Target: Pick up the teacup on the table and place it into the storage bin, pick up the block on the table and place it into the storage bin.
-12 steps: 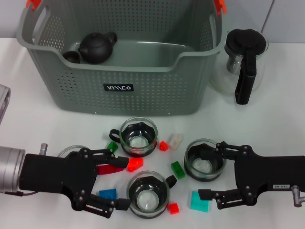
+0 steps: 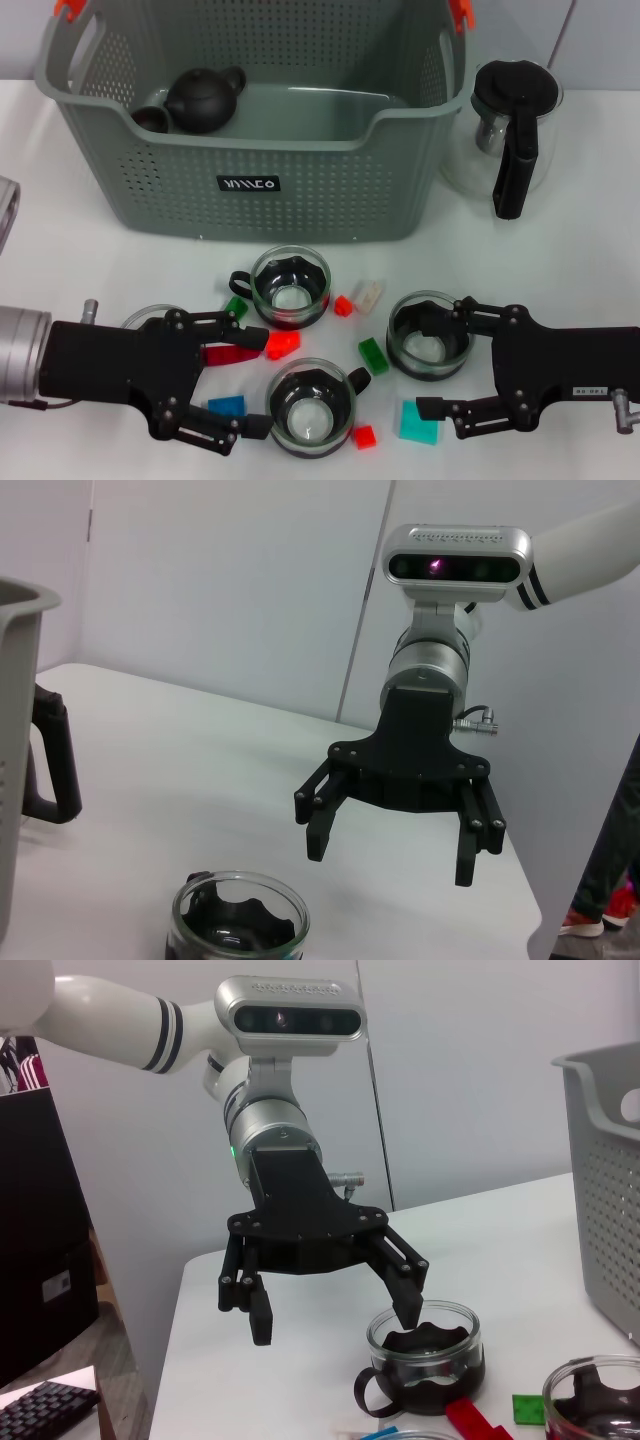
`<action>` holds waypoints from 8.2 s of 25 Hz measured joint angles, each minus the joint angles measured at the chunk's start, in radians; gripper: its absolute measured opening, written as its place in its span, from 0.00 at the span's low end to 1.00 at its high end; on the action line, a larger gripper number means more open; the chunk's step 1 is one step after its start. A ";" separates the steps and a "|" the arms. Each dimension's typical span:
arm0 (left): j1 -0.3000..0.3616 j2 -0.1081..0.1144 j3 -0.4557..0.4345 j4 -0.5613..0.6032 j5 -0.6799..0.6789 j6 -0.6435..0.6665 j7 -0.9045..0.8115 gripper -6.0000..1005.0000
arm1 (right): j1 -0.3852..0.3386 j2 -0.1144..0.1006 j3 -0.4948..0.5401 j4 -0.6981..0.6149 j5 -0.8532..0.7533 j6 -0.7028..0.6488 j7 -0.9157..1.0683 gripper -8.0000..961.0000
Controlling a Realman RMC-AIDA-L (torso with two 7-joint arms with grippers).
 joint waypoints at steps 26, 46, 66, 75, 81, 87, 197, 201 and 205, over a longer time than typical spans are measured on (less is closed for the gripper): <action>0.000 0.002 -0.051 -0.001 -0.008 -0.050 0.003 0.91 | 0.176 0.005 -0.278 -0.528 -0.341 -0.093 0.618 0.98; 0.003 -0.003 -0.087 0.015 -0.008 -0.055 0.001 0.91 | 0.244 0.006 -0.727 -0.450 -0.377 0.243 0.759 0.72; 0.004 -0.003 -0.087 0.019 -0.004 -0.066 0.007 0.90 | 0.243 0.007 -0.774 -0.469 -0.388 0.245 0.794 0.43; 0.006 0.000 -0.088 0.019 -0.005 -0.068 0.007 0.90 | 0.238 0.005 -0.741 -0.528 -0.386 0.169 0.801 0.12; 0.011 0.002 -0.121 0.019 -0.004 -0.068 0.007 0.90 | 0.235 0.002 -0.590 -0.684 -0.354 -0.095 0.820 0.07; 0.012 0.003 -0.130 0.019 -0.003 -0.074 0.014 0.89 | 0.251 -0.008 -0.384 -0.903 -0.171 -0.274 0.880 0.07; 0.085 0.030 -0.404 0.018 0.037 -0.016 -0.007 0.86 | 0.334 0.010 -0.894 -0.708 -0.187 0.059 0.767 0.61; 0.087 0.024 -0.405 0.019 0.037 -0.036 -0.005 0.86 | 0.346 0.014 -0.985 -0.648 -0.175 0.161 0.760 0.61; 0.090 0.019 -0.405 0.020 0.038 -0.044 -0.005 0.86 | 0.348 0.015 -1.059 -0.627 -0.153 0.210 0.753 0.60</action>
